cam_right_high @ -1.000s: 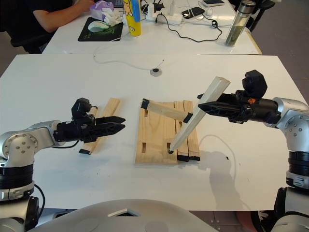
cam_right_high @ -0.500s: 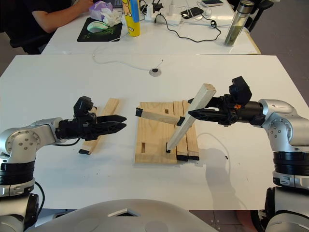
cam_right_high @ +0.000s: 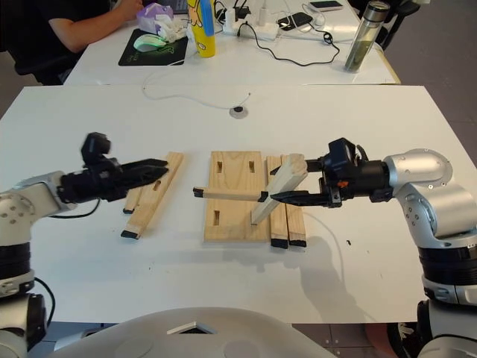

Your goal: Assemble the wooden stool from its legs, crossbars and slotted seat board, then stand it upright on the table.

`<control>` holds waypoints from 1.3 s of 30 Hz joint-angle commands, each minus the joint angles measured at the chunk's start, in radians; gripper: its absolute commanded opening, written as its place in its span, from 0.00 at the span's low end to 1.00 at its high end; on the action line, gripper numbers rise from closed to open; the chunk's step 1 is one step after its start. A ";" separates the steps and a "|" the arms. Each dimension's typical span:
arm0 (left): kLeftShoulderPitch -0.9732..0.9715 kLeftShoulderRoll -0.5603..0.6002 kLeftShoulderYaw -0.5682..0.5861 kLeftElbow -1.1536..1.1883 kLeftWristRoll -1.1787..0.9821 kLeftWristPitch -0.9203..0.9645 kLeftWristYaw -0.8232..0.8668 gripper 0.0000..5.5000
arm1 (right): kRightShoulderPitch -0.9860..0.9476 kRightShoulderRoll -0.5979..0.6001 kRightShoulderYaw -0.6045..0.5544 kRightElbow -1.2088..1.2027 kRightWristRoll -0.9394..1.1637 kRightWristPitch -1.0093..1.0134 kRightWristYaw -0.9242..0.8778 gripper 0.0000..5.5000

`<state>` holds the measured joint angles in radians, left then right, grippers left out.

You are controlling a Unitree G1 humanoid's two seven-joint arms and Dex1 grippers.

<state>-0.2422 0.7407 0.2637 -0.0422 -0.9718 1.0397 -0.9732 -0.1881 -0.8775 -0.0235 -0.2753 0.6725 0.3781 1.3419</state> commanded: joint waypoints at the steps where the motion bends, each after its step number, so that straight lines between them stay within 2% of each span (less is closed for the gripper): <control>1: -0.070 0.092 0.025 0.168 0.101 -0.091 -0.050 0.57 | 0.099 -0.011 0.100 0.020 -0.133 0.071 -0.097 0.37; 4: -0.046 0.101 0.002 0.220 0.159 -0.144 -0.083 0.57 | 0.154 -0.005 0.108 0.041 -0.131 0.049 -0.120 0.37; 8: 0.010 0.055 -0.021 0.215 0.200 -0.186 -0.074 0.57 | 0.170 0.006 0.145 0.140 -0.219 -0.066 -0.137 0.37; 11: 0.045 0.011 -0.044 0.165 0.188 -0.169 -0.058 0.57 | 0.105 0.023 0.172 0.234 -0.258 -0.132 -0.147 0.37; 15: 0.117 -0.024 -0.092 0.061 0.190 -0.158 -0.051 0.57 | -0.049 0.004 0.208 0.332 -0.246 -0.118 -0.096 0.37; 18: 0.180 -0.064 -0.155 -0.066 0.192 -0.154 -0.026 0.48 | -0.159 0.019 0.225 0.410 -0.219 -0.100 -0.083 0.37; 22: 0.232 -0.113 -0.246 -0.182 0.208 -0.165 0.010 0.37 | -0.189 0.061 0.210 0.461 -0.175 -0.103 -0.102 0.37; 23: 0.237 -0.125 -0.254 -0.191 0.208 -0.164 0.020 0.35 | -0.187 0.074 0.198 0.463 -0.158 -0.100 -0.106 0.44; 28: 0.276 -0.168 -0.276 -0.236 0.194 -0.164 0.054 0.21 | -0.187 0.154 0.108 0.473 -0.144 -0.142 -0.160 0.56; 31: 0.285 -0.211 -0.286 -0.258 0.207 -0.191 0.095 0.14 | -0.196 0.196 0.044 0.468 -0.136 -0.167 -0.205 0.57; 35: 0.273 -0.291 -0.337 -0.260 0.306 -0.308 0.175 0.02 | -0.146 0.168 -0.026 0.422 -0.123 -0.125 -0.220 0.57; 39: 0.236 -0.359 -0.427 -0.211 0.474 -0.469 0.255 0.00 | 0.012 0.098 -0.070 0.344 -0.124 -0.063 -0.181 0.57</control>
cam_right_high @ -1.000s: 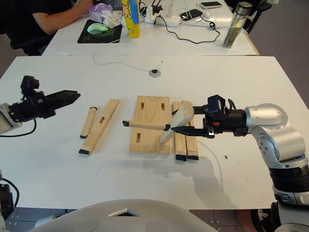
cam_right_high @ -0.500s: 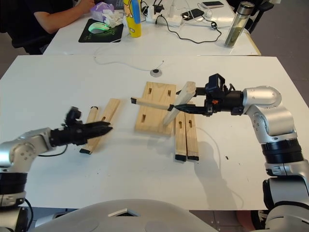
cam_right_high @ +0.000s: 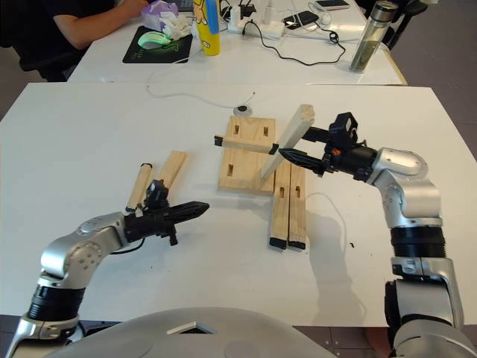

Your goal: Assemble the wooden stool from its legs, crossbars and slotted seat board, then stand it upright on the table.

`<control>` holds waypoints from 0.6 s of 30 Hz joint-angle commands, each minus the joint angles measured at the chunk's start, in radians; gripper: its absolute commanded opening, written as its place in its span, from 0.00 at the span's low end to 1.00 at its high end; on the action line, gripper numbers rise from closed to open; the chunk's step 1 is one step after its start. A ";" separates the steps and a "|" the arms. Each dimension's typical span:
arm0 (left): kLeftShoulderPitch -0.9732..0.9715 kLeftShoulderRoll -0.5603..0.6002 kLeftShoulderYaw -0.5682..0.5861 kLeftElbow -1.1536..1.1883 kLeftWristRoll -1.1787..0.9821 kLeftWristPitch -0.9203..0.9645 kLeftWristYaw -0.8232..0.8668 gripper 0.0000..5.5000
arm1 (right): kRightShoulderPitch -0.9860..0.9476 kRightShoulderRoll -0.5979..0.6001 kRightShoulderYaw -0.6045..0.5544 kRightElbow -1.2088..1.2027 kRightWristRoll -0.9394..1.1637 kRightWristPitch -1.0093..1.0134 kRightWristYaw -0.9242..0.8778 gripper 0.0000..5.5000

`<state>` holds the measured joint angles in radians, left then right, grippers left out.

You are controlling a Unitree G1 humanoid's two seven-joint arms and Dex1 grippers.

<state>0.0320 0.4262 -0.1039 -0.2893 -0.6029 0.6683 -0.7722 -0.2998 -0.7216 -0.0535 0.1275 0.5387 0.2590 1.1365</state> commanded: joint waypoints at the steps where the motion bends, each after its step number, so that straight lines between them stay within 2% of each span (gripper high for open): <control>1: -0.051 -0.060 -0.080 0.057 0.136 -0.123 0.065 0.00 | 0.158 -0.067 -0.049 -0.086 0.021 0.080 0.028 0.57; 6: -0.154 -0.200 -0.109 0.190 0.230 -0.203 0.193 0.00 | 0.271 -0.069 -0.076 -0.224 0.089 0.198 0.020 0.57; 15: -0.259 -0.299 -0.174 0.379 0.383 -0.215 0.318 0.00 | 0.375 0.054 -0.085 -0.382 0.148 0.286 -0.135 0.57; 18: -0.270 -0.318 -0.173 0.415 0.418 -0.184 0.366 0.00 | 0.391 0.080 -0.099 -0.496 0.244 0.367 -0.193 0.49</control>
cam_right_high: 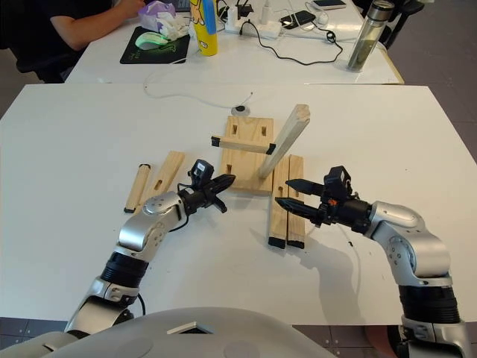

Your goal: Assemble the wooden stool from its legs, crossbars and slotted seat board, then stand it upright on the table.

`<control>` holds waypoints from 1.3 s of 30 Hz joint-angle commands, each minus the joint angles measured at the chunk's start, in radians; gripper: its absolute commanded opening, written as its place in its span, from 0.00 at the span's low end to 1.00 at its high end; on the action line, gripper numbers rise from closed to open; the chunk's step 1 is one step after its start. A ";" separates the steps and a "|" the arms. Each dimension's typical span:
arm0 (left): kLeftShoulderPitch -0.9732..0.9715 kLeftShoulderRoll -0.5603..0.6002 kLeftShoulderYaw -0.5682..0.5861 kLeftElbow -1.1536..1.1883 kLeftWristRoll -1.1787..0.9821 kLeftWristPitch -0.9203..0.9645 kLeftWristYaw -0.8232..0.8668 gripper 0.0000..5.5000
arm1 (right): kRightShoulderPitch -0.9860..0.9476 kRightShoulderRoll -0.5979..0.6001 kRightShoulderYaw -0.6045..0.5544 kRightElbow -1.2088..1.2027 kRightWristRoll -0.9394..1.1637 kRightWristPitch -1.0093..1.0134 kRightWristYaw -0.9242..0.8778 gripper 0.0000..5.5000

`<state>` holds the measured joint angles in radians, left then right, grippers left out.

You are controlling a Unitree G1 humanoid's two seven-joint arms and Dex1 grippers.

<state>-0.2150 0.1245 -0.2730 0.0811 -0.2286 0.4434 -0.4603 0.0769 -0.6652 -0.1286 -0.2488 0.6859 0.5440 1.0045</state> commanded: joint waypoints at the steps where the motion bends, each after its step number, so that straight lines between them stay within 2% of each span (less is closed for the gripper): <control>1: -0.028 -0.008 -0.012 0.038 0.066 0.057 0.064 0.00 | 0.001 0.025 -0.024 -0.166 0.135 0.111 -0.076 0.46; 4: -0.038 0.005 -0.028 -0.011 0.099 0.115 0.080 0.00 | -0.099 0.042 -0.064 -0.238 0.274 0.186 -0.166 0.36; 10: -0.023 0.000 -0.026 -0.016 0.099 0.197 0.083 0.00 | -0.526 0.018 -0.210 -0.174 0.682 0.238 -0.443 0.17; 12: -0.027 -0.003 -0.022 -0.014 0.097 0.202 0.083 0.00 | -0.644 0.032 -0.232 -0.128 0.725 0.205 -0.522 0.11; 15: -0.037 -0.006 -0.031 0.001 0.102 0.198 0.077 0.00 | -0.738 0.051 -0.204 -0.081 0.616 0.151 -0.586 0.01; 19: -0.046 -0.020 -0.036 0.020 0.103 0.194 0.080 0.00 | -0.768 0.074 -0.107 -0.034 0.413 0.094 -0.609 0.00; 27: -0.057 -0.045 -0.014 0.047 0.087 0.212 0.079 0.00 | -0.847 0.189 -0.109 -0.034 0.337 0.015 -0.670 0.00; 29: -0.058 -0.047 -0.015 0.048 0.089 0.213 0.079 0.00 | -0.770 0.172 -0.050 -0.042 0.297 0.068 -0.660 0.00; 31: -0.059 -0.050 -0.020 0.050 0.091 0.214 0.077 0.00 | -0.619 0.122 0.063 -0.049 0.219 0.167 -0.660 0.00; 34: -0.064 -0.057 -0.028 0.054 0.094 0.220 0.075 0.00 | -0.357 0.136 0.168 -0.038 0.099 0.160 -0.656 0.00; 36: -0.066 -0.062 -0.026 0.056 0.089 0.228 0.073 0.00 | -0.361 0.209 0.148 -0.041 0.097 0.102 -0.676 0.00; 39: -0.068 -0.069 -0.027 0.057 0.084 0.233 0.069 0.00 | -0.543 0.279 0.023 -0.083 0.158 -0.023 -0.698 0.00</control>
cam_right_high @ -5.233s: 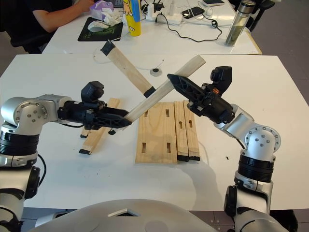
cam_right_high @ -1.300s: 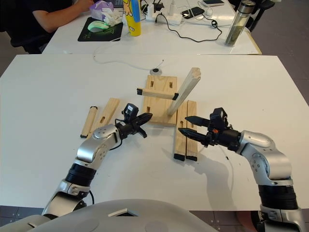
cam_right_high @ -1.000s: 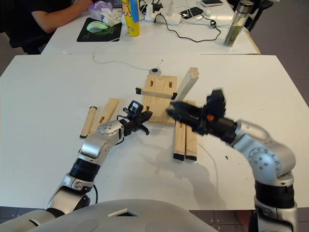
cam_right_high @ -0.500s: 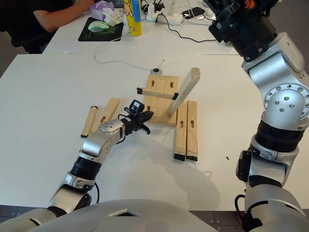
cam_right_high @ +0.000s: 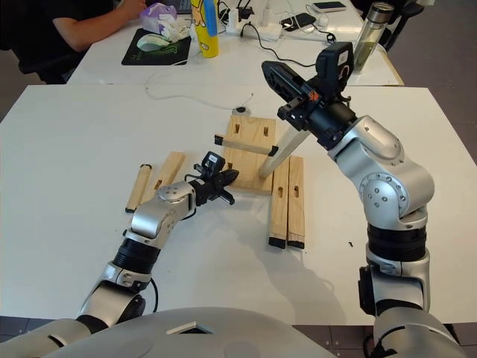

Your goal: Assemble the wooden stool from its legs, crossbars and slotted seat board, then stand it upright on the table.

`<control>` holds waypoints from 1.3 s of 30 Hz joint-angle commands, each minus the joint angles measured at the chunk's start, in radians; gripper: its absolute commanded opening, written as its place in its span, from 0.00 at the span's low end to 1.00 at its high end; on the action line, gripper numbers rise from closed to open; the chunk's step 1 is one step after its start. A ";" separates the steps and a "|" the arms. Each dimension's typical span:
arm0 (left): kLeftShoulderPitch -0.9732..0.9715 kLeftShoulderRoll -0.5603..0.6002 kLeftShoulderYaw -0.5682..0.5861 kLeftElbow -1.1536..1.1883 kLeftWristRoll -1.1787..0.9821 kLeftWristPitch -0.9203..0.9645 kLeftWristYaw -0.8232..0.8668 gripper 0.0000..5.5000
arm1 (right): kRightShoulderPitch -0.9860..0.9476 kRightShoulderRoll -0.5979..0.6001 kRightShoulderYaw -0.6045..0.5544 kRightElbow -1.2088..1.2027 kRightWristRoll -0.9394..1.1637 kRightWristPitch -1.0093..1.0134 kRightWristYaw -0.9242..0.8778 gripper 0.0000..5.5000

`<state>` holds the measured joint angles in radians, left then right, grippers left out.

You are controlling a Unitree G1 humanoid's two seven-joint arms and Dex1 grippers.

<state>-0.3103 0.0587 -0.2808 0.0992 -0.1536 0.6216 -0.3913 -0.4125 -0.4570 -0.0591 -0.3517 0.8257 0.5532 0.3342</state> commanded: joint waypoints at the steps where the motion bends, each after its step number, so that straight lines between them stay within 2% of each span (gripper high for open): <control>1: 0.026 -0.003 -0.020 0.042 0.012 0.052 0.002 0.00 | -0.112 0.075 -0.100 0.007 0.060 -0.053 -0.038 0.00; 6: 0.010 0.001 -0.001 0.071 0.017 0.041 0.006 0.00 | -0.283 0.028 -0.305 -0.008 0.349 -0.017 -0.091 0.00; 9: 0.016 0.003 0.009 0.061 0.012 0.045 0.007 0.00 | -0.224 0.009 -0.328 -0.014 0.391 0.017 -0.112 0.00; 11: 0.013 0.005 0.008 0.064 0.017 0.042 0.007 0.00 | -0.095 -0.001 -0.249 0.000 0.322 0.083 -0.122 0.00; 14: 0.004 0.001 0.006 0.073 0.017 0.039 0.001 0.00 | 0.128 0.026 -0.054 0.110 0.098 0.093 -0.116 0.00; 17: -0.009 -0.003 0.007 0.092 0.013 0.039 -0.009 0.00 | 0.175 0.034 0.023 0.095 -0.026 0.021 -0.063 0.00; 19: -0.009 -0.003 0.010 0.092 0.010 0.040 -0.011 0.00 | 0.101 0.071 -0.054 0.104 -0.002 -0.040 -0.081 0.00; 21: -0.002 -0.003 0.012 0.085 0.011 0.038 -0.005 0.00 | -0.005 0.135 -0.228 0.121 0.162 -0.116 -0.154 0.00; 23: -0.003 -0.003 0.017 0.096 0.018 0.026 0.005 0.00 | -0.070 0.135 -0.351 0.148 0.264 -0.141 -0.194 0.00; 24: -0.003 -0.005 0.026 0.103 0.018 0.020 0.011 0.00 | -0.068 0.105 -0.369 0.170 0.247 -0.132 -0.184 0.00; 26: 0.000 -0.006 0.038 0.106 0.016 0.016 0.020 0.00 | -0.016 0.034 -0.362 0.202 0.168 -0.103 -0.147 0.00; 28: 0.011 -0.009 0.045 0.100 0.012 0.014 0.025 0.00 | 0.135 -0.092 -0.269 0.226 0.012 -0.048 -0.071 0.00; 31: 0.031 -0.008 0.054 0.077 0.014 0.015 0.036 0.00 | 0.351 -0.190 -0.130 0.140 -0.071 0.082 0.012 0.00; 33: 0.045 -0.005 0.059 0.058 0.017 0.005 0.042 0.00 | 0.475 -0.169 -0.113 0.017 -0.009 0.145 0.033 0.00; 35: 0.065 -0.001 0.059 0.037 0.023 -0.018 0.049 0.00 | 0.555 -0.105 -0.152 -0.106 0.133 0.185 0.034 0.00; 37: 0.098 0.001 0.065 0.000 0.027 -0.022 0.069 0.00 | 0.606 -0.092 -0.178 -0.188 0.208 0.219 0.017 0.05; 39: 0.145 -0.003 0.083 -0.057 0.028 -0.021 0.104 0.00 | 0.646 -0.134 -0.191 -0.242 0.257 0.279 0.004 0.11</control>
<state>-0.2447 0.0352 -0.2221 0.0690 -0.1539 0.5667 -0.3395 0.1955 -0.5496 -0.2222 -0.5377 1.0319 0.7658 0.3608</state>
